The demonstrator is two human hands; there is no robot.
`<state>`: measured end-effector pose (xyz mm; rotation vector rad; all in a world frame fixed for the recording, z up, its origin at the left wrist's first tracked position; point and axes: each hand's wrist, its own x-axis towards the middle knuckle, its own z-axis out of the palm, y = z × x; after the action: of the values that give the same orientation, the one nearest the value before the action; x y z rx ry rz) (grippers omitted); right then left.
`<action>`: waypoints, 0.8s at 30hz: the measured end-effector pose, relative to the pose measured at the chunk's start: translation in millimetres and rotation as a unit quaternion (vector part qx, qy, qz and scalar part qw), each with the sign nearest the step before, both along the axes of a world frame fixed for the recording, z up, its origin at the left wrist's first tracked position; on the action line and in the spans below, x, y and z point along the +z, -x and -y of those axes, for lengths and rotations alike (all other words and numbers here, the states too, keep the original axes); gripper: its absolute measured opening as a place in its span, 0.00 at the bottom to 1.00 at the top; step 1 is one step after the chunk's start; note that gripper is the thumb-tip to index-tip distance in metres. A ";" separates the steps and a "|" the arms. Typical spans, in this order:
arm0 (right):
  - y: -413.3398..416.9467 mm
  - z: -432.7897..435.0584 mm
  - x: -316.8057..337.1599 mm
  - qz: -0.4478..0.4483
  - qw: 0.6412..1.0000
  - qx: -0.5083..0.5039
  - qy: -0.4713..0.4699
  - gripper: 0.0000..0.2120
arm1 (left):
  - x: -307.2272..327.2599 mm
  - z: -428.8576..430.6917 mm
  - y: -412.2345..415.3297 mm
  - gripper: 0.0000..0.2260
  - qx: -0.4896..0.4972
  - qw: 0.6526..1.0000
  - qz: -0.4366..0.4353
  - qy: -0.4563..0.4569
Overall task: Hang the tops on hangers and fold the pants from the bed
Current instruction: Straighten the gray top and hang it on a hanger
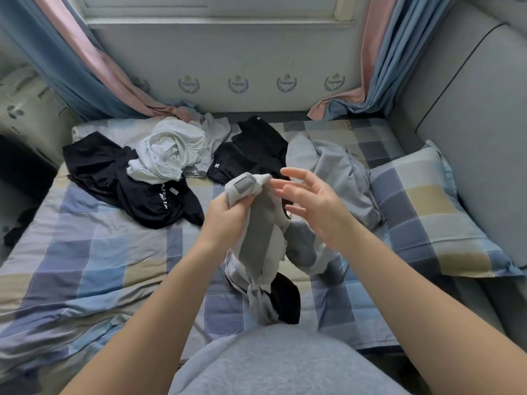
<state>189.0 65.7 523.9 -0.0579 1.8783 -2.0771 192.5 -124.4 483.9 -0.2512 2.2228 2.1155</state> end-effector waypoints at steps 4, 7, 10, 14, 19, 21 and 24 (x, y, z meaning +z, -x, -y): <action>-15.6 -1.6 -17.9 -0.063 0.982 0.126 -0.124 0.33 | 3.7 0.5 -1.8 0.11 -0.047 0.999 0.008 -0.024; -24.8 5.5 -31.5 -0.121 0.970 0.121 -0.171 0.34 | 9.6 -0.5 -1.2 0.18 -0.066 0.995 0.070 0.004; -23.6 8.9 -36.3 -0.215 0.953 0.048 -0.207 0.14 | 14.1 6.5 3.4 0.23 -0.084 0.987 0.128 0.038; -17.9 10.3 -25.5 -0.284 0.931 -0.001 -0.231 0.22 | 17.0 11.9 5.5 0.36 -0.121 0.968 0.197 0.095; -12.7 12.5 -8.9 -0.387 0.885 0.080 -0.246 0.16 | 13.2 16.5 9.8 0.40 -0.156 0.959 0.203 0.119; -10.8 11.9 -3.5 -0.363 0.894 0.069 -0.253 0.09 | 13.2 16.4 12.2 0.32 -0.103 0.965 0.230 0.074; -3.7 7.1 2.6 -0.342 0.893 0.034 -0.292 0.06 | 13.4 14.0 13.5 0.24 0.009 0.988 0.125 0.088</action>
<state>192.7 58.6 526.5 -0.7781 2.7817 -1.4441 179.1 -138.3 497.3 -0.5176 2.2630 1.7812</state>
